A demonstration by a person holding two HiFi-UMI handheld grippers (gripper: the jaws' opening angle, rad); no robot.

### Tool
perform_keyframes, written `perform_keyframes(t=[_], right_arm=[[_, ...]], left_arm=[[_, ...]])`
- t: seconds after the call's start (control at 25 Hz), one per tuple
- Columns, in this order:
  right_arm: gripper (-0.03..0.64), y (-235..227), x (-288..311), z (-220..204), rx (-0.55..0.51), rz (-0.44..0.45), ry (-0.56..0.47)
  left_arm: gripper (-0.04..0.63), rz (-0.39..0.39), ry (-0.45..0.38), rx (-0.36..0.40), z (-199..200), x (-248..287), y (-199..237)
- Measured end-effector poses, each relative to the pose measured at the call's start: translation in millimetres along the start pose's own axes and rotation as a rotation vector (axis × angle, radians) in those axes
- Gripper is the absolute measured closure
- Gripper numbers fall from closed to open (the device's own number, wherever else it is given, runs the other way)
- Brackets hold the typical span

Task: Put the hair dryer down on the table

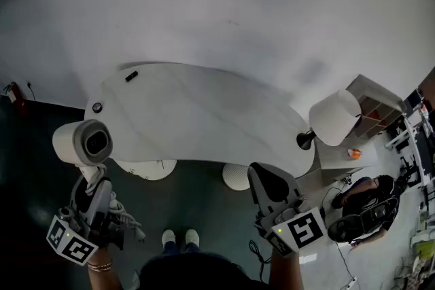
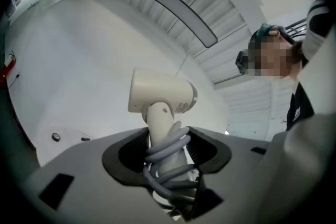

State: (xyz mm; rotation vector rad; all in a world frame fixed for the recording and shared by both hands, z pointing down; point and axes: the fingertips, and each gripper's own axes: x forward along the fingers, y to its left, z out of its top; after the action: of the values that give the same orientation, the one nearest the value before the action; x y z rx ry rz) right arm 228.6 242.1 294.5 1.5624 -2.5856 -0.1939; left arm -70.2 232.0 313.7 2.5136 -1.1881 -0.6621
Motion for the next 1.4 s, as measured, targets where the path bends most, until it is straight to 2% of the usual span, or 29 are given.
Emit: perform_keyframes(t=[0.36, 0.52, 0.72, 1.12, 1.4], right_arm=[[0.598, 6, -2, 6, 0.024, 0.014, -0.011], [0.598, 11, 3, 12, 0.082, 0.063, -0.05], [0.598, 19, 10, 2, 0.016, 0.109, 0.01], [0.597, 23, 19, -3, 0.028, 0.166, 0.03], [0.597, -10, 5, -33, 0.045, 0.169, 0.043]], left_arm=[[0.364, 0.002, 0.007, 0.012, 1, 2, -5], [0.363, 0.008, 0.017, 0.013, 0, 2, -5], [0.363, 0.015, 0.025, 0.002, 1, 2, -7], [0.364, 0.049, 0.009, -0.016, 0, 0, -7], [0.362, 0.06, -0.004, -0.013, -37, 16, -24]])
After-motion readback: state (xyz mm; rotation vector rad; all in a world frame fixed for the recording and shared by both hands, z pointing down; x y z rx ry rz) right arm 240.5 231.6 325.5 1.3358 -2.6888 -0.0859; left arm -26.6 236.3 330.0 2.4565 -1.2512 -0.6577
